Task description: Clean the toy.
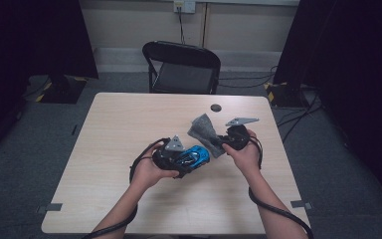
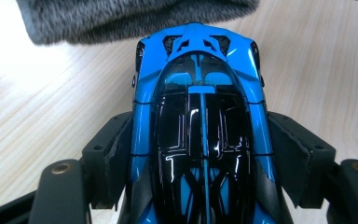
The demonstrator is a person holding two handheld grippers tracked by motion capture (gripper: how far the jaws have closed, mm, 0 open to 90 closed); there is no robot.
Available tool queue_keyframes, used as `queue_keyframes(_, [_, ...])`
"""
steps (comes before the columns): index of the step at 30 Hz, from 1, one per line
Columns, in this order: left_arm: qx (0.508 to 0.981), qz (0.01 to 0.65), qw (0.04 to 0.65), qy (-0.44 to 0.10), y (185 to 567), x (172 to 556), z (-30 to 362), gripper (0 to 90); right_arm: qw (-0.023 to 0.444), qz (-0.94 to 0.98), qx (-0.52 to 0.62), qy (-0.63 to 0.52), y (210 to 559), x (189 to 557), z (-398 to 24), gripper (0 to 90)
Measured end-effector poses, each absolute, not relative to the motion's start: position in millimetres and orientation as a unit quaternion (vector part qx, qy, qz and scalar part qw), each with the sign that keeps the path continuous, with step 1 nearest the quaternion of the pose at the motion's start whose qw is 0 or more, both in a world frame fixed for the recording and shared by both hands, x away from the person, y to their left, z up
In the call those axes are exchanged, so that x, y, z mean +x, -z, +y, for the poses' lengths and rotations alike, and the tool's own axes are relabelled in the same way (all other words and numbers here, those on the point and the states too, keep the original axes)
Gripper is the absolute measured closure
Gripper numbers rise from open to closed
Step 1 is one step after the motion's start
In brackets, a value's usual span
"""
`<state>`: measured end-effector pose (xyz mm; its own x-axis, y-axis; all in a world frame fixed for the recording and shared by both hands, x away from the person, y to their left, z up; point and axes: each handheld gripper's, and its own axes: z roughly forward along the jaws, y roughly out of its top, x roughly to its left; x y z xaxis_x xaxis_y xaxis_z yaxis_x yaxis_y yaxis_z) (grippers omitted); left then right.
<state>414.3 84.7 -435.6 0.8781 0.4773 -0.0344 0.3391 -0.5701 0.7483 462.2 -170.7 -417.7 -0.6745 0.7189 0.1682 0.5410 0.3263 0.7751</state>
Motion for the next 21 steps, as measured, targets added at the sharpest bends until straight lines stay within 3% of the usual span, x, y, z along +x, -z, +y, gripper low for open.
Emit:
queue_keyframes(7, [0.883, 0.234, 0.396, -0.089, 437.2, 416.7, 89.4, 28.1, 0.076, 0.821, 0.364, -0.433, 422.4, 458.1, -160.0, 76.8])
queue_keyframes(21, [0.878, 0.255, 0.392, -0.100, 438.1, 422.0, 101.5, 28.1, 0.064, 0.827, 0.353, -0.432, 425.8, 453.0, -160.3, 76.9])
